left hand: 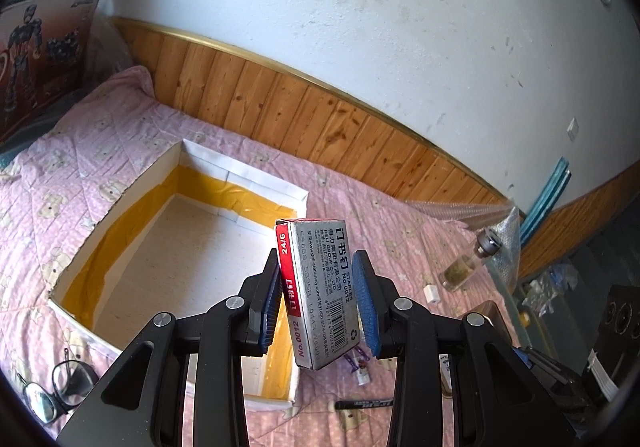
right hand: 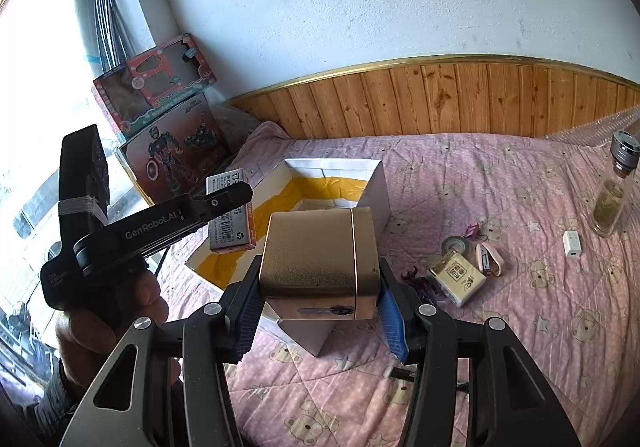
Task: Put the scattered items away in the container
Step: 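Carry the staple box and gold tin over the white box with both tools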
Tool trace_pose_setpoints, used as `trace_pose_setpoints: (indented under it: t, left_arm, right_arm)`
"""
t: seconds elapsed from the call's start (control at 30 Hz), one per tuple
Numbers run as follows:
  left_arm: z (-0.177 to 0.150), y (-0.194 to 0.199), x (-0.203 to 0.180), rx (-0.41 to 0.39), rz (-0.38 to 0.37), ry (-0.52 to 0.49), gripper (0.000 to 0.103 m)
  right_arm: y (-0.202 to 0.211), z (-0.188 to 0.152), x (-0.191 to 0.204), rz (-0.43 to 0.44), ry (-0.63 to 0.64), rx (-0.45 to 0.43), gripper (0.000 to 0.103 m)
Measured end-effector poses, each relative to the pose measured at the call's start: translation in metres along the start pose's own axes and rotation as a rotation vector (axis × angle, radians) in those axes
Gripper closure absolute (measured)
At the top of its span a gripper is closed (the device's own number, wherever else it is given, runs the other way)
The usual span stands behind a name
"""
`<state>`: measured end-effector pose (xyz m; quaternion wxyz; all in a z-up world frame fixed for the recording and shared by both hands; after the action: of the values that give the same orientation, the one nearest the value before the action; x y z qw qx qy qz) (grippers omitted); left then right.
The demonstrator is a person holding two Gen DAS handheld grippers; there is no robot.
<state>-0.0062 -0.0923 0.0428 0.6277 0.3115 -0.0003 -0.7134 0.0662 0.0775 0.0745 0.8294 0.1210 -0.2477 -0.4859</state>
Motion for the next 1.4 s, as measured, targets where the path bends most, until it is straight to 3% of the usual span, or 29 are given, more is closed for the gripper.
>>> trace_pose_setpoints:
  t: [1.07, 1.4]
  left_arm:
    - [0.041, 0.019, 0.050, -0.068, 0.006, 0.077, 0.067]
    - [0.049, 0.003, 0.058, -0.040, 0.018, 0.045, 0.067]
  right_arm:
    - [-0.030, 0.015, 0.043, 0.075, 0.046, 0.012, 0.050]
    - [-0.046, 0.025, 0.054, 0.096, 0.063, 0.015, 0.050]
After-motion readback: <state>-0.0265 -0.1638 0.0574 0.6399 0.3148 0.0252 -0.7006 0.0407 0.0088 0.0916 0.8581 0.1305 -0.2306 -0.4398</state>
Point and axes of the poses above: each gripper's, at about its wrist camera, not at the fingertips, and y roughly against the way its jaws point, x to its left, z to its top, the point moved 4 cm from there along -y, roughly the way its jaws point, and after that the axes turned 9 degrees about -x, right-handed, at the moved point
